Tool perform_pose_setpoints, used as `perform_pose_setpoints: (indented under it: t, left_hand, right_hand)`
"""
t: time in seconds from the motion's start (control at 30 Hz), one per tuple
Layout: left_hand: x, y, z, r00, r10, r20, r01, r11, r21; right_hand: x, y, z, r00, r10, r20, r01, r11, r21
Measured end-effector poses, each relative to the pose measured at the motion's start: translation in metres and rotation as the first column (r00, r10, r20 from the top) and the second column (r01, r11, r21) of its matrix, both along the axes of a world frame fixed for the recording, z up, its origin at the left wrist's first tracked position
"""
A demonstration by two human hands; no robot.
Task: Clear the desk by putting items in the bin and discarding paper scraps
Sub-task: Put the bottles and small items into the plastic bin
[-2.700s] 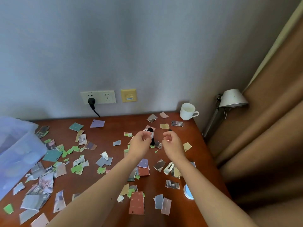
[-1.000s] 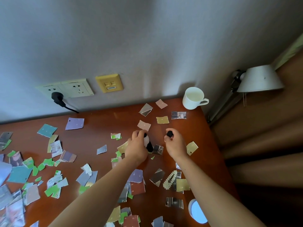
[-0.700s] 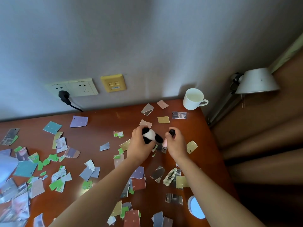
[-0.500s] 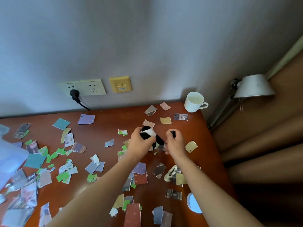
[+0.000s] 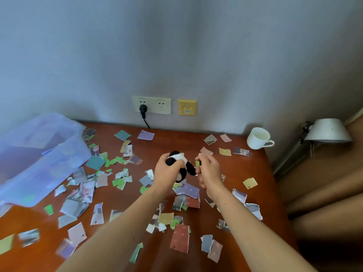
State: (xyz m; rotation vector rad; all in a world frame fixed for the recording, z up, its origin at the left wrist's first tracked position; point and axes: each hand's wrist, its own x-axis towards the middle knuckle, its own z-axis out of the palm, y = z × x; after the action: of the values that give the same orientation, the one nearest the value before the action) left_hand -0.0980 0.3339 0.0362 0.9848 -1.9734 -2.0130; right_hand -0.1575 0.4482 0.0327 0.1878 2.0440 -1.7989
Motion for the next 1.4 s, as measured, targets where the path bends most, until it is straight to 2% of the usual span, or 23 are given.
perform_pose_setpoints:
  t: [0.23,0.4,0.63,0.77,0.97,1.1,1.27,1.4]
  left_hand:
    - [0.058,-0.063,0.019,0.990,0.138,-0.003,-0.138,0.990,0.037]
    - [0.095,-0.120,0.032,0.970,0.241,-0.024,-0.242,0.969,-0.050]
    - [0.139,-0.212,0.053,0.945,0.325,-0.028,-0.326,0.934,-0.145]
    - [0.161,-0.267,0.062,0.929,0.366,-0.055,-0.371,0.918,-0.139]
    - [0.182,-0.354,0.051,0.940,0.340,-0.015,-0.339,0.928,-0.156]
    - [0.188,-0.402,0.034,0.958,0.287,0.027,-0.276,0.939,-0.206]
    - [0.192,-0.443,0.000,0.954,0.235,0.189,-0.223,0.971,-0.083]
    - [0.182,-0.465,-0.019,0.911,0.270,0.312,-0.281,0.960,-0.009]
  right_hand:
    - [0.038,-0.078,0.018,0.985,0.165,-0.044,-0.166,0.986,-0.021]
    - [0.068,-0.147,0.032,0.959,0.274,-0.073,-0.278,0.960,-0.045]
    - [0.106,-0.247,0.056,0.921,0.388,-0.024,-0.388,0.917,-0.091]
    - [0.120,-0.306,0.063,0.890,0.455,0.016,-0.452,0.888,-0.080]
    - [0.134,-0.392,0.055,0.843,0.537,0.045,-0.534,0.843,-0.058]
    - [0.139,-0.446,0.032,0.796,0.596,0.109,-0.601,0.799,0.024]
    - [0.144,-0.494,0.005,0.701,0.677,0.224,-0.711,0.689,0.142]
    - [0.146,-0.514,-0.019,0.565,0.768,0.302,-0.820,0.485,0.302]
